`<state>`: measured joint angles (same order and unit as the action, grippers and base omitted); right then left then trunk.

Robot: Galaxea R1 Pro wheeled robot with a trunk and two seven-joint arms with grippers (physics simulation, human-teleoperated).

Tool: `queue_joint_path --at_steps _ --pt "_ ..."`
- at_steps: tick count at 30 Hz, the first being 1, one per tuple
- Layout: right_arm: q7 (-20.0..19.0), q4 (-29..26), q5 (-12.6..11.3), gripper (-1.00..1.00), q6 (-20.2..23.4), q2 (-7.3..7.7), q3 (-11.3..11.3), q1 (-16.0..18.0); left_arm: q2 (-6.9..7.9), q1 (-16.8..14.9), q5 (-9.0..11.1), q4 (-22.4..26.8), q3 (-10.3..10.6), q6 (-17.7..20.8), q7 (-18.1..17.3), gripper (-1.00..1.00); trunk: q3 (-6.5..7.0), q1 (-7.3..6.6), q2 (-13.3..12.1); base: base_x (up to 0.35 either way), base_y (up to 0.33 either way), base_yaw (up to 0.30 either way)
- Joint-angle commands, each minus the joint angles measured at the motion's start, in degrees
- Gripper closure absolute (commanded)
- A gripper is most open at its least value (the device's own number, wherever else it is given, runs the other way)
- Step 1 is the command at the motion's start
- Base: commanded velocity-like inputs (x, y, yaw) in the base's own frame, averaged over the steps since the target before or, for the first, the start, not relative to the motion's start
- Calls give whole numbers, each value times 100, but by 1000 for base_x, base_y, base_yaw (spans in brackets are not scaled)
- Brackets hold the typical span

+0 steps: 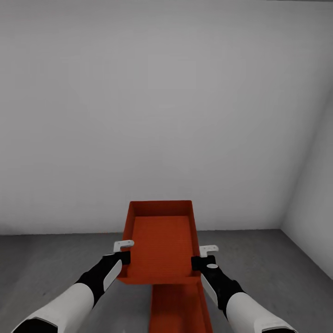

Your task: Move the two storage containers from the living room to the garage. In the garage, place one container on the floor and stack the other container on top of it (either order is fine).

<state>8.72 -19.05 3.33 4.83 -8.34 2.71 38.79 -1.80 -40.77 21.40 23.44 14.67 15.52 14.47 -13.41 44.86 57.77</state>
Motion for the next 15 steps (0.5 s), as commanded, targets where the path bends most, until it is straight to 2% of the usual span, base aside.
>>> queue_joint_path --at_steps 1,8,15 --pt "-63 -11 -35 100 44 -1 63 -3 3 -10 -152 23 -411 48 135 100 -8 3 5 306 -58 -2" --pt "-64 -12 -27 100 43 0 63 -3 4 -10 -149 40 -412 48 135 100 -8 3 5 290 -64 0" --pt "-64 -12 -26 100 46 3 63 -3 -11 -10 -148 58 -401 40 138 100 -8 3 5 43 -8 0"
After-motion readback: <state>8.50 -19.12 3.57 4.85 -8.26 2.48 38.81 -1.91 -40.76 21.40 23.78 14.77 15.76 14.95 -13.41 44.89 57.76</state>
